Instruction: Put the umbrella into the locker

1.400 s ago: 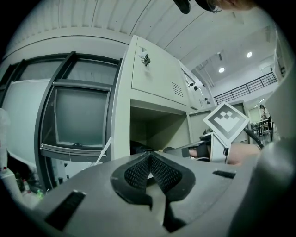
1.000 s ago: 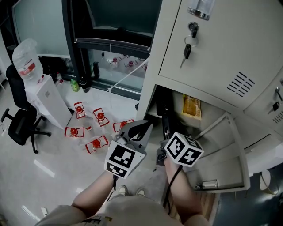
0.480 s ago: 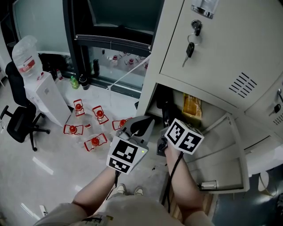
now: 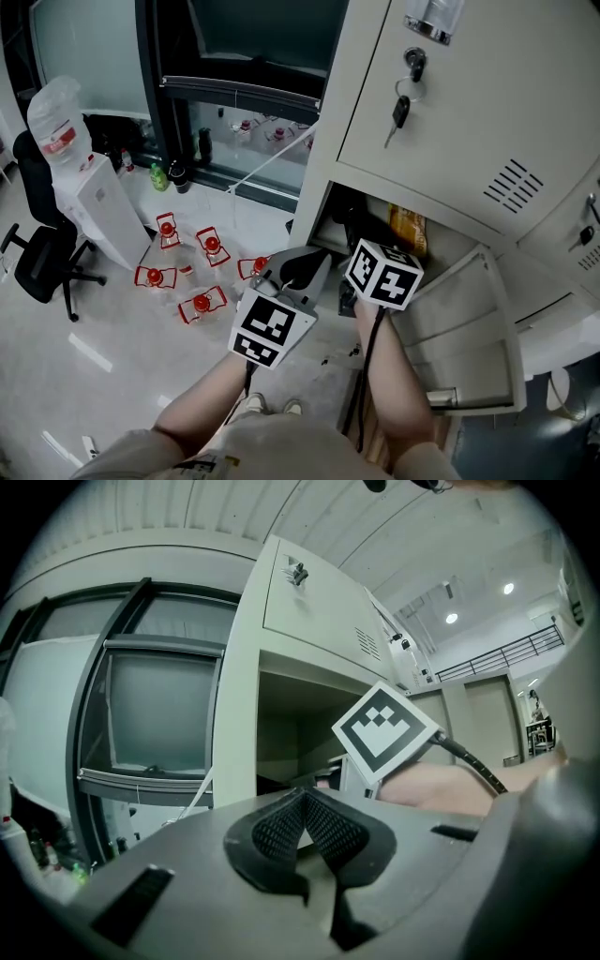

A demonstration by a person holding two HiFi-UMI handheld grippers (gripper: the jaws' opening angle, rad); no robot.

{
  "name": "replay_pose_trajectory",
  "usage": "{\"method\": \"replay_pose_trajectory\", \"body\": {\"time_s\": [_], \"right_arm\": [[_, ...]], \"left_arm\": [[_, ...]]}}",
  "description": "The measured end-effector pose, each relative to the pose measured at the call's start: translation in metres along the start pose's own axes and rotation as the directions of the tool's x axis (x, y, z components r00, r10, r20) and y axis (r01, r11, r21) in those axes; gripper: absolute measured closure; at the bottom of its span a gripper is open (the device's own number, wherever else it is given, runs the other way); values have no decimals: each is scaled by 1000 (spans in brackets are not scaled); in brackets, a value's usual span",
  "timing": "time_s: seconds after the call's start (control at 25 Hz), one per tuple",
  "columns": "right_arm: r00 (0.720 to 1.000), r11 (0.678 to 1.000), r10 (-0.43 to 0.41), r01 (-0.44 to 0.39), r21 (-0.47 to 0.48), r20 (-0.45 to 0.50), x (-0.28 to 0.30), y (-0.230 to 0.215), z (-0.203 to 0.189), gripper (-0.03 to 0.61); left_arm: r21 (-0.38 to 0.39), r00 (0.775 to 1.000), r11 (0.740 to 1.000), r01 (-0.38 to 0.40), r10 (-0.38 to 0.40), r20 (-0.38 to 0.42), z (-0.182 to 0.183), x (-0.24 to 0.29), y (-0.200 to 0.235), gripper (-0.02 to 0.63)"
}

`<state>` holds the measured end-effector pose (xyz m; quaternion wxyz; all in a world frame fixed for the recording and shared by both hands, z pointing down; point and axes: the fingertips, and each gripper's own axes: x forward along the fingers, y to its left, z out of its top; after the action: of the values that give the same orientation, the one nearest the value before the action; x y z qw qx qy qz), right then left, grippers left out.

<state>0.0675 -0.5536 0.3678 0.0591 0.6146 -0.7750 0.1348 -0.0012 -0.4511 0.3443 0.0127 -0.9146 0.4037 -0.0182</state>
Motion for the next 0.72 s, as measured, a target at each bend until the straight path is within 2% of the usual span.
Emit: {"method": "replay_pose_trajectory", "body": {"time_s": [0.12,0.24,0.36,0.56,0.72], "right_arm": [[1000,1000,0,0,10,-1,7,-4,1,535],[1000,1000,4,-4,-27,-7,14,-3,4,535],[999,998,41,-41,-47,-6,17,3,6,509],[998,998,55,-55,-27,-9,7,3,1,505],[999,997,50,-49,-60,7,-10,5,-1,505]], "left_arm": [[1,1000,1000,-4,4,1,2,2,2,606],[2,1000,1000,-9,9,-2,2,4,3,606],[4,1000,1000,-9,9,-9,1,7,2,606],[3,1000,1000,-7,7,-13,1,8,-1,606],[6,1000,1000,-11,11,-8,4,6,-2,606]]}}
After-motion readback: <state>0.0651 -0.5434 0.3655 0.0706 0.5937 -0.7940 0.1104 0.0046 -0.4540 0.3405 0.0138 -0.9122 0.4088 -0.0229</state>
